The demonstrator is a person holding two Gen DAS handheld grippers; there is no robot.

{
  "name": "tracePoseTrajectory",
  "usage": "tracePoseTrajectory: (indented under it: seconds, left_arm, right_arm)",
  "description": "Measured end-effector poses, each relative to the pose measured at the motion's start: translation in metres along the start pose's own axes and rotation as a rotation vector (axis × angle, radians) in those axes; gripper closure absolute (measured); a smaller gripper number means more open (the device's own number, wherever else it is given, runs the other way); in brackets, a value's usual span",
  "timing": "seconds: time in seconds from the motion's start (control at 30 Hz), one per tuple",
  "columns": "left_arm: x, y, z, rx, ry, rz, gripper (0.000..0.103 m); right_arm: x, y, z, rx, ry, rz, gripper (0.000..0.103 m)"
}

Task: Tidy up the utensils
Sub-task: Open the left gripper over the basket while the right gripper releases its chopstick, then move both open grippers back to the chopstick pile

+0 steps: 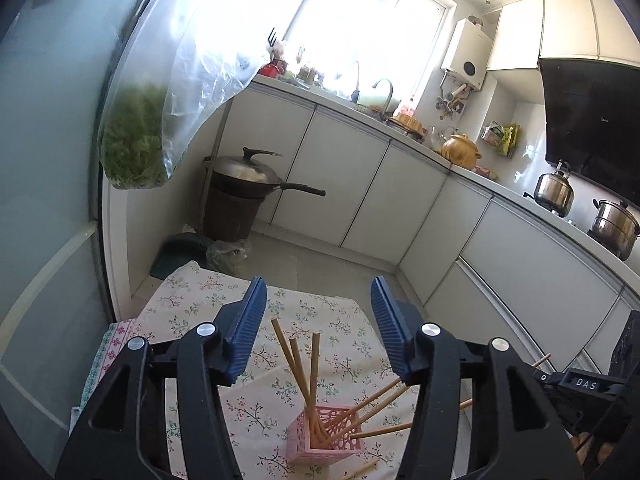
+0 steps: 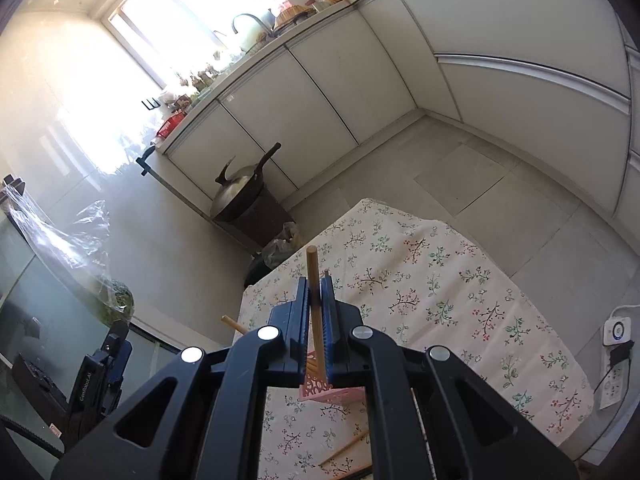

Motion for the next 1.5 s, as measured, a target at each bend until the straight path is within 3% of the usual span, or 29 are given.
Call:
tracePoseTrajectory:
  seconds: [0.23,0.33,0.43,0.67,0.83,0.97,1.13,1.23,1.33,1.5]
  left_arm:
    - [0.011,0.001,0.002,-0.009,-0.048,0.02,0.05]
    - [0.013,0.008,0.005,0.005,-0.067,0.037,0.048]
    - [0.01,0.02,0.01,0.054,-0.067,0.041,0.047]
    - [-0.006,0.052,0.021,0.184,-0.012,0.019,0.033]
    - [-0.013,0.064,0.028,0.244,0.017,-0.011,0.018]
    - [-0.014,0.068,0.035,0.27,0.009,-0.016,0.012]
    - [-0.016,0.069,0.043,0.289,0.003,-0.026,0.007]
    - [-0.016,0.07,0.048,0.302,-0.008,-0.013,0.007]
    - [-0.012,0.073,0.056,0.323,-0.052,0.026,0.007]
    - [0.009,0.082,0.081,0.372,-0.26,0.178,0.007]
  right_arm:
    - [0.031,-0.012,0.005,-0.027,-0.046,0.002,0.093]
    - [0.036,-0.011,0.004,0.001,-0.032,-0.025,0.075]
    - [0.032,-0.013,0.004,-0.019,-0.013,-0.013,0.072]
    - [0.009,-0.027,0.017,-0.148,0.051,0.043,0.072]
    - [-0.008,-0.025,0.025,-0.209,0.1,0.091,0.069]
    - [-0.02,-0.02,0.029,-0.235,0.138,0.12,0.047]
    - [-0.033,-0.008,0.031,-0.235,0.177,0.176,0.034]
    - [-0.041,0.005,0.032,-0.218,0.195,0.212,0.021]
    - [-0.05,0.022,0.037,-0.217,0.21,0.265,0.007]
    - [-0.071,0.077,0.057,-0.15,0.195,0.387,0.007]
Point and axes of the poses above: each gripper's, at about its wrist camera, not at the fingertips, and x roughly the way its jaws point, y to its right, z to its underside, the point moved 3 cm from there along x, roughly the way its jaws point, and after that the axes turned 1 degree about y, right-handed, at the moved point
